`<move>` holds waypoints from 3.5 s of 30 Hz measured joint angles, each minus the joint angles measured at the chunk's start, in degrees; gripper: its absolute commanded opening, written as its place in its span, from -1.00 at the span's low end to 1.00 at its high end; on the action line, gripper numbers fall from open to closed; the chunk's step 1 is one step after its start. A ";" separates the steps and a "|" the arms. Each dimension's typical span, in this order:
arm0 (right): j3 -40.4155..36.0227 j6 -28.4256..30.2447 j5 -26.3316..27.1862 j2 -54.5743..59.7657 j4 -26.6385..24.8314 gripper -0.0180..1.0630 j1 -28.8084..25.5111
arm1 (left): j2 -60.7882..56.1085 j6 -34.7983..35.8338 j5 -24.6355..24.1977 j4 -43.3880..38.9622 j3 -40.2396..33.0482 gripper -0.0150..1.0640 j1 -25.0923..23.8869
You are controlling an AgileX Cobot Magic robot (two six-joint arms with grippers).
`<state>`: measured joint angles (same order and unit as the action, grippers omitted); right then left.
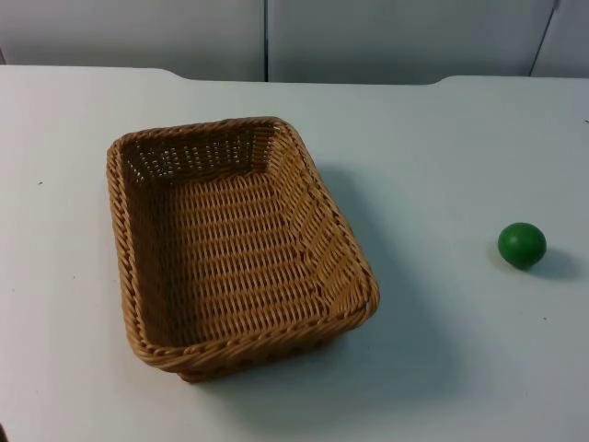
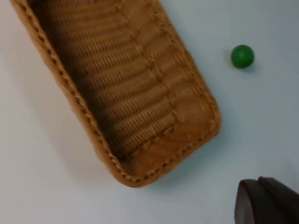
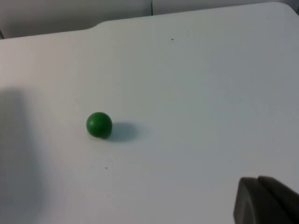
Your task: Pick up the basket with the left hand and place the ball into the basket with the right hand.
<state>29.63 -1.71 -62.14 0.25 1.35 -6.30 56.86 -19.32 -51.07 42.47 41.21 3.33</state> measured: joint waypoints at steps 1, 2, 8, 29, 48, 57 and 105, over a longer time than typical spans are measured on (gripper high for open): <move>0.00 0.00 0.00 0.00 0.00 -0.97 0.00 | 3.32 -0.37 1.95 0.00 0.00 -0.97 0.12; 0.00 0.00 0.00 0.00 0.00 -0.97 0.00 | 5.98 -0.50 4.38 0.00 0.00 -0.97 0.36; 0.00 0.00 0.00 0.00 0.00 -0.97 0.00 | 21.62 -1.00 15.12 -0.90 0.00 -0.97 6.59; 0.00 0.00 0.00 0.00 0.00 -0.97 0.00 | 36.48 1.35 21.10 -7.38 15.08 0.15 10.16; 0.00 0.00 0.00 0.00 0.00 -0.97 0.00 | 43.68 16.52 21.97 -20.12 16.30 0.17 10.16; 0.00 0.00 0.00 0.00 0.00 -0.97 0.00 | 47.99 16.75 25.43 -19.50 16.30 0.17 10.16; 0.00 0.00 0.00 0.00 -0.11 -0.97 0.00 | 49.10 7.28 22.03 -3.76 16.84 -0.97 7.18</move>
<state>29.63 -1.71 -62.14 0.25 1.23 -6.30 105.96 -12.04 -29.03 38.72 58.05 10.51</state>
